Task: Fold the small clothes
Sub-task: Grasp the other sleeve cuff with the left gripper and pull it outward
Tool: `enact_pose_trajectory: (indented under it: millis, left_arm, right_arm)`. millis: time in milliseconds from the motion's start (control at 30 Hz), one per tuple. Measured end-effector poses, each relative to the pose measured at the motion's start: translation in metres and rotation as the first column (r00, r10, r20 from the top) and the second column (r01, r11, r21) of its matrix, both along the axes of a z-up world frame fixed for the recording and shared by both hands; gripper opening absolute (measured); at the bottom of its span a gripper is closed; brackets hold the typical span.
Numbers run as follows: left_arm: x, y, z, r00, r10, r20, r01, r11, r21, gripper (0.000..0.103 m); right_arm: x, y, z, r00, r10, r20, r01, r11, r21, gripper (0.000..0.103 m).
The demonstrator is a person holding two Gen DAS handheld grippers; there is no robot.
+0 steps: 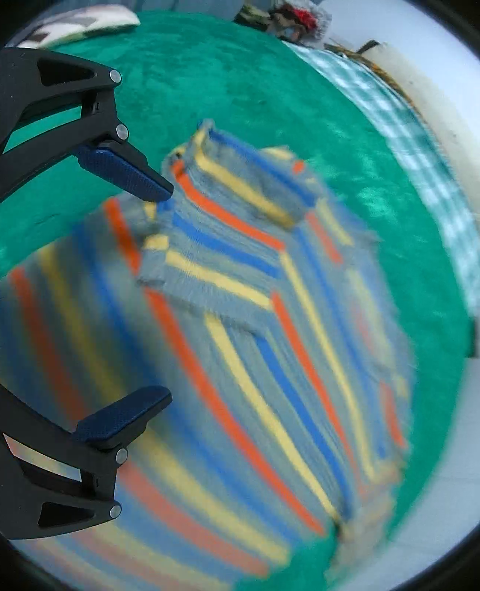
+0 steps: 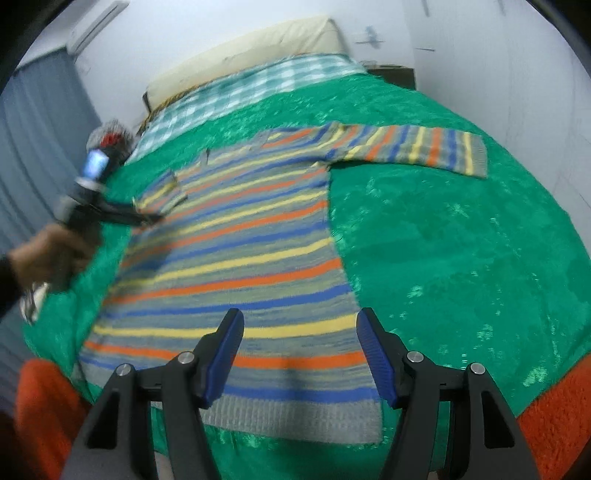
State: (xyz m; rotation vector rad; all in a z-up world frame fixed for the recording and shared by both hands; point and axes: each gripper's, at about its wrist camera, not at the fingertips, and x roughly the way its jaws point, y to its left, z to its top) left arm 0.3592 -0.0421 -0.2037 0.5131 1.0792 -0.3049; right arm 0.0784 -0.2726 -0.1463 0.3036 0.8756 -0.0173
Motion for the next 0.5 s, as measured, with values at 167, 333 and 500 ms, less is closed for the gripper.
enact_pose_trajectory:
  millis: [167, 333, 500]
  left_arm:
    - [0.026, 0.036, 0.003, 0.986, 0.143, -0.088, -0.158, 0.966, -0.206, 0.001]
    - [0.030, 0.133, 0.074, 0.929, 0.368, -0.043, -0.343, 0.811, -0.475, 0.002]
    - [0.026, 0.269, 0.090, 0.752, 0.640, -0.157, -0.588, 0.544, -0.599, 0.002]
  right_arm:
    - [-0.010, -0.003, 0.006, 1.000, -0.015, 0.019, 0.015, 1.000, -0.016, 0.067]
    - [-0.006, -0.005, 0.006, 0.999, -0.025, 0.023, 0.025, 1.000, -0.014, 0.067]
    - [-0.002, 0.005, 0.000, 1.000, 0.012, 0.007, -0.012, 1.000, -0.021, 0.067]
